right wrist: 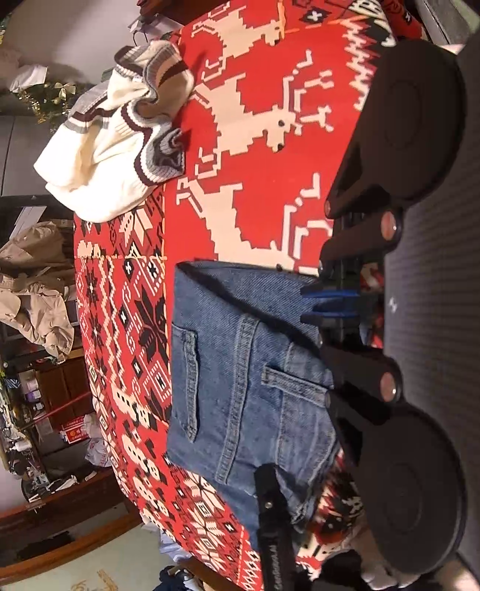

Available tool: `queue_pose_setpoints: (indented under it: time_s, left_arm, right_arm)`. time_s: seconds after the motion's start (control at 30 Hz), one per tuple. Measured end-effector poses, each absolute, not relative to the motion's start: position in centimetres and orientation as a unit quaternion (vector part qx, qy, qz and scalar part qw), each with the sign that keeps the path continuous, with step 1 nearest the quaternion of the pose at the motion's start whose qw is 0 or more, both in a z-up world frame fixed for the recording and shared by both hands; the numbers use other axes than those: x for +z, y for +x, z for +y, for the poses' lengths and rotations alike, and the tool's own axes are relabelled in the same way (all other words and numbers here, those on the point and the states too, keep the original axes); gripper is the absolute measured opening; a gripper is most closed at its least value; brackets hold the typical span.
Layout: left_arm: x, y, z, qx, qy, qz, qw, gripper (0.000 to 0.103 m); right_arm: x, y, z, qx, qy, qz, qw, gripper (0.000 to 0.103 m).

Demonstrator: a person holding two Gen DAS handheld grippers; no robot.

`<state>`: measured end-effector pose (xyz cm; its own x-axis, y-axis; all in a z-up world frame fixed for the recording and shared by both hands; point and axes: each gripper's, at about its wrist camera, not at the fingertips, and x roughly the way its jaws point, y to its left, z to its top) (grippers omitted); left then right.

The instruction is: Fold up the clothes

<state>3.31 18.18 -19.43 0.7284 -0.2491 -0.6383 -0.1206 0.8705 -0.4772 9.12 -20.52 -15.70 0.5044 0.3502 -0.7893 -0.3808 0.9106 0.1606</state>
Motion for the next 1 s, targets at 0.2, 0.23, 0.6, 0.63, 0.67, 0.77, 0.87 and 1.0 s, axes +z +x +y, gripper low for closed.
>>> queue_pose_setpoints:
  time_s: [0.2, 0.23, 0.6, 0.63, 0.67, 0.77, 0.87, 1.0]
  left_arm:
    - [-19.3, 3.2, 18.1, -0.034, -0.255, 0.367, 0.894, 0.027]
    - [-19.2, 3.2, 18.1, -0.033, -0.254, 0.368, 0.894, 0.027]
    - [-18.0, 2.5, 18.6, -0.031, -0.278, 0.367, 0.887, 0.022]
    - [-17.9, 2.3, 18.9, -0.031, -0.289, 0.365, 0.885, 0.021]
    - [-17.6, 2.3, 19.1, -0.033, -0.296, 0.360, 0.884, 0.018]
    - [-16.6, 2.6, 19.7, -0.039, -0.318, 0.344, 0.883, 0.012]
    - [-16.8, 4.3, 20.2, -0.033, -0.337, 0.354, 0.872, 0.010]
    - [-18.4, 6.5, 20.2, -0.007, -0.328, 0.398, 0.857, 0.003]
  right_arm:
    - [-15.0, 7.9, -22.0, 0.211, 0.001, 0.446, 0.870, 0.010]
    - [-14.7, 7.6, -22.3, 0.214, 0.009, 0.442, 0.871, 0.011]
    - [-13.0, 7.0, -18.4, 0.262, 0.034, 0.402, 0.877, 0.014]
    - [-13.0, 7.2, -17.9, 0.265, 0.038, 0.401, 0.876, 0.014]
    - [-13.2, 7.4, -17.4, 0.265, 0.038, 0.399, 0.877, 0.014]
    - [-13.8, 8.2, -16.2, 0.263, 0.040, 0.396, 0.879, 0.014]
    - [-14.9, 8.7, -16.1, 0.258, 0.047, 0.403, 0.877, 0.014]
    - [-16.2, 9.2, -16.4, 0.254, 0.056, 0.413, 0.873, 0.011]
